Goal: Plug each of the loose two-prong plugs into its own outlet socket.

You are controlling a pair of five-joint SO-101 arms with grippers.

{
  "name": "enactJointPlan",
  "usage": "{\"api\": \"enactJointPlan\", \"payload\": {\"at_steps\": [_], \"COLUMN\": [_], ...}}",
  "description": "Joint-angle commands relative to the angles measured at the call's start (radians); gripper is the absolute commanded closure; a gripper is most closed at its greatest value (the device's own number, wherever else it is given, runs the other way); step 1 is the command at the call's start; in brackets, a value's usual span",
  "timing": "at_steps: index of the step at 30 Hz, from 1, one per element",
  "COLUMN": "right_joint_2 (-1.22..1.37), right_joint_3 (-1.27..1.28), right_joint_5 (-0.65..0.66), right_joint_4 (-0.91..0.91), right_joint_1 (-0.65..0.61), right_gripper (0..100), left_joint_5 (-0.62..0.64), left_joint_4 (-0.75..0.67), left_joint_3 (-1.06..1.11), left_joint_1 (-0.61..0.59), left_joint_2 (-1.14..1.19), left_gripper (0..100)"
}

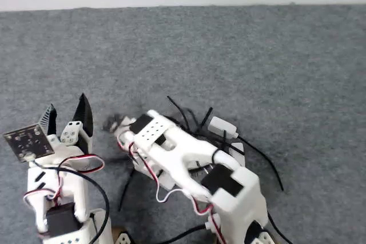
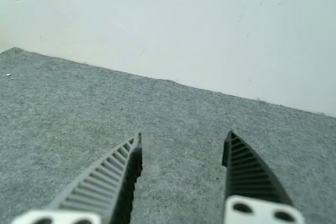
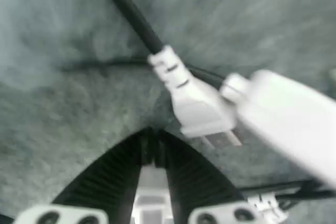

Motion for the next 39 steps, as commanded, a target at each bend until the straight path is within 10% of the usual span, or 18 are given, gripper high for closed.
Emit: {"api": "enactJointPlan", "payload": {"at_steps": [1,8,16,25,39], "right_joint_2": [0.005,-0.004,-0.004,-0.033,-0.432], "right_joint_3": [0.012,-0.051,-0.305,-0.689,-0.517], "right_joint_5": [-0.011,-0.012,-0.058,-0.057,-0.057], "right_joint_4": [-0.01,0.039,0.272,0.512,0.509], "right_joint_1": [-0.01,-0.008,-0.005,0.145,0.458], "right_gripper": [99.0,97.6,72.1,72.1,71.8], "left_joint_5": [-0.014,-0.014,-0.014,-0.014,-0.046], "left_joint_4": [-0.034,-0.034,-0.037,-0.038,-0.034], "left_joint_3": [-0.048,-0.048,-0.033,-0.028,-0.007], "left_joint_1": [-0.008,-0.008,-0.008,-0.006,0.061], "left_joint_2": [0.005,0.005,0.003,0.003,0.003], "left_gripper": [75,75,75,75,75]}}
